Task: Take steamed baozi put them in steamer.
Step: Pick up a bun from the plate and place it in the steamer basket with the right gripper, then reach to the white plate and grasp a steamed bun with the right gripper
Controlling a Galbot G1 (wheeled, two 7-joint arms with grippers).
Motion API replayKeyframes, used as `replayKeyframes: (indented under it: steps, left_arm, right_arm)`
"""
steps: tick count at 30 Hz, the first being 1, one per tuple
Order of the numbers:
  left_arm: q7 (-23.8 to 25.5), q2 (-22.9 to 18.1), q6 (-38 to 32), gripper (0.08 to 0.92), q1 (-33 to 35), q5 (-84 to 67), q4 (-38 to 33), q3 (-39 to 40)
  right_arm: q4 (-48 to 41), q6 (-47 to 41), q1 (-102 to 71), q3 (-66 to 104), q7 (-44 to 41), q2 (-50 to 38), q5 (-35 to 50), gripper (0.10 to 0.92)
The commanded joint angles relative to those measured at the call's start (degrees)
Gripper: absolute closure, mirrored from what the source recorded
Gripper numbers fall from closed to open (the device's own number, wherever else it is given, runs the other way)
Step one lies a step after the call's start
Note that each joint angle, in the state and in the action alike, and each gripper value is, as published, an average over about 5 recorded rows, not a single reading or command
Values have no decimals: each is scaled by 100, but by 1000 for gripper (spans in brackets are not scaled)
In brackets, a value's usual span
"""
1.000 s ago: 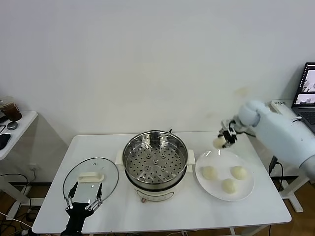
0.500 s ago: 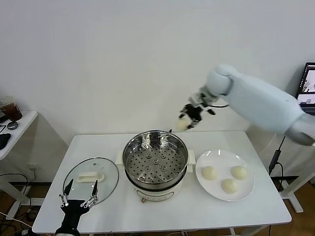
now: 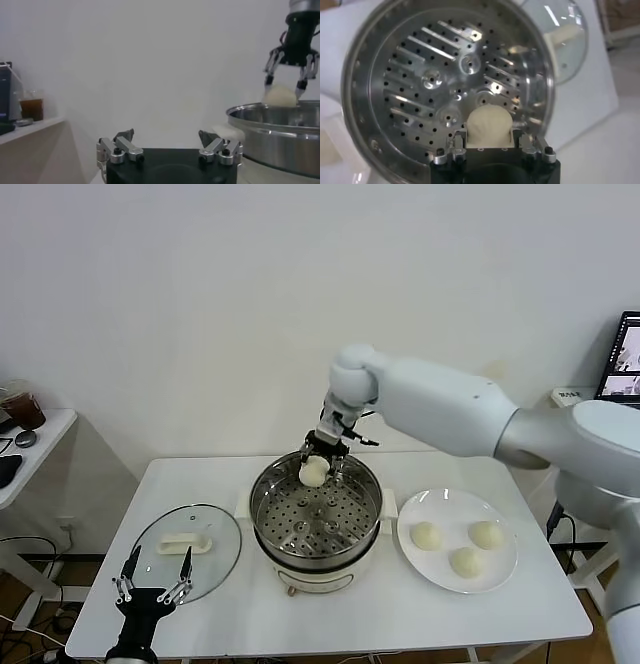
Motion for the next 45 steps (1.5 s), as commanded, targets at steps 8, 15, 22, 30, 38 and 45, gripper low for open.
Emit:
replayKeyframes:
  steps: [8, 15, 22, 30, 38, 45]
  left_arm:
    - [4, -20, 7, 177, -37, 1, 38, 2]
    - [4, -23, 4, 177, -48, 6, 53, 9]
    - [3, -29, 4, 177, -60, 7, 50, 6]
    - [2, -19, 22, 177, -51, 1, -8, -15]
    - [-96, 53, 307, 177, -39, -8, -188, -78]
    - [-105, 151, 372, 177, -9, 60, -257, -133]
  right_arm:
    - [-842, 1539, -639, 216, 650, 517, -2084, 482]
    - [-1121, 1715, -771, 448, 825, 610, -2361, 473]
    - [-918, 1519, -587, 420, 842, 433, -1628, 343]
    - [871, -1380, 743, -249, 365, -796, 1226, 205]
    - [2346, -4374, 1147, -460, 216, -2660, 1946, 203]
    - [2912, -5068, 759, -510, 153, -3966, 1471, 203]
